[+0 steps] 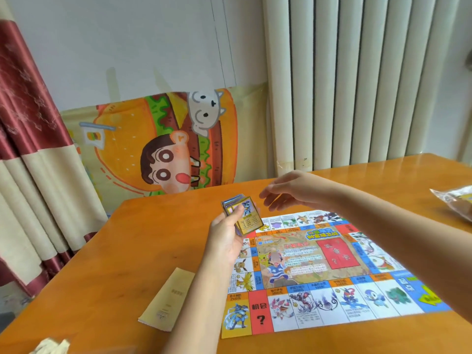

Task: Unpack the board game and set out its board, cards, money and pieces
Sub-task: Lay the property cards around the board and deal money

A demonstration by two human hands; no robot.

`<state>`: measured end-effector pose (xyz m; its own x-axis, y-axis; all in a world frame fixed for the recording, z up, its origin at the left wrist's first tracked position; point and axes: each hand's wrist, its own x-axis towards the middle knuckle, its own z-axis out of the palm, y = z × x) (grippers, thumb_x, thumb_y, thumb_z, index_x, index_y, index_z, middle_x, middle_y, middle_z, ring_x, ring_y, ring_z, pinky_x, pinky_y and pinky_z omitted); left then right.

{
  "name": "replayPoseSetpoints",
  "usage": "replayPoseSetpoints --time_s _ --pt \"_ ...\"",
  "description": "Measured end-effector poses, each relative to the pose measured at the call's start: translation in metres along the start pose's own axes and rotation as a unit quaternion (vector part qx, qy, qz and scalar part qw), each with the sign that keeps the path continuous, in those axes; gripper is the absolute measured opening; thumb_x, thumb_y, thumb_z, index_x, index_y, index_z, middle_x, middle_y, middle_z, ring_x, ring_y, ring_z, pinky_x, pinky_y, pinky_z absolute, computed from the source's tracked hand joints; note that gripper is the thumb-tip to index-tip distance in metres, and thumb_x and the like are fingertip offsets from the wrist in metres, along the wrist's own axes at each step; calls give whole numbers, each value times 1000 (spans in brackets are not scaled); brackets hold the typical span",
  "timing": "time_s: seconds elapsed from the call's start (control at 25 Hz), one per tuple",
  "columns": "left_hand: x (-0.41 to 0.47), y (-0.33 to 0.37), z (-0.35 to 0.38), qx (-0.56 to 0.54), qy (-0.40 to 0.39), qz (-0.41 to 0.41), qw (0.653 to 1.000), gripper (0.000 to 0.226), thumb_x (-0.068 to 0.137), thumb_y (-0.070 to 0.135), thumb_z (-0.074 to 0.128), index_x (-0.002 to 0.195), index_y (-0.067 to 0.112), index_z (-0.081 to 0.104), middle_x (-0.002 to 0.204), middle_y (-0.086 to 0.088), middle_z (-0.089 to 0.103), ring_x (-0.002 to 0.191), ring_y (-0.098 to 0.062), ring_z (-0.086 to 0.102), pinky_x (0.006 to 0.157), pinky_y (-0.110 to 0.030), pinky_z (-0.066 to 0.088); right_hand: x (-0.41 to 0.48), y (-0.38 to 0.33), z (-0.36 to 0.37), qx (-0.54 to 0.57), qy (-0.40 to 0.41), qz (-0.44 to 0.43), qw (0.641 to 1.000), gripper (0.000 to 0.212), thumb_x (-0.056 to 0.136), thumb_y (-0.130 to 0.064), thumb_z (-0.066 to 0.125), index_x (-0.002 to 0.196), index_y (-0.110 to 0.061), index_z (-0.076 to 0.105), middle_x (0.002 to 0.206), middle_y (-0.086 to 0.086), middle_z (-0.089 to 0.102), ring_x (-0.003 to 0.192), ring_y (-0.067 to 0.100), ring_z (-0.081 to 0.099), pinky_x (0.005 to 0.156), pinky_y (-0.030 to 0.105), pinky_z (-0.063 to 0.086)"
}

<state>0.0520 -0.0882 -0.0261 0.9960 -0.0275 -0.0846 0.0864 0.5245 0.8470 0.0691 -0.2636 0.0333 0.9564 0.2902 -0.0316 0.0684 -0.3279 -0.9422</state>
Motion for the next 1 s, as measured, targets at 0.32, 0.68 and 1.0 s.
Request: replayPoseSetpoints --time_s 0.32,0.68,1.0 --pt "-30 -24 47 -27 -8 -21 999 16 85 2 63 85 18 65 73 0 70 71 -15 66 58 -28 52 -59 -3 -37 -80 42 -5 996 21 86 -22 68 98 -4 69 89 12 72 74 15 70 63 19 55" --pt "-58 -45 61 60 5 -69 996 15 75 5 72 83 17 67 71 1 72 78 -20 65 104 -52 35 -96 20 -32 -85 55 0 995 13 78 -10 76 80 -9 63 71 5 70 59 9 65 55 17 50" --pt "-92 -47 50 86 -19 -126 988 26 76 5 70 101 6 66 94 -17 70 81 -30 67 84 -47 51 -126 34 -15 -4 45 29 999 14 79 5 70 92 0 68 75 13 70 60 14 68 61 21 56"
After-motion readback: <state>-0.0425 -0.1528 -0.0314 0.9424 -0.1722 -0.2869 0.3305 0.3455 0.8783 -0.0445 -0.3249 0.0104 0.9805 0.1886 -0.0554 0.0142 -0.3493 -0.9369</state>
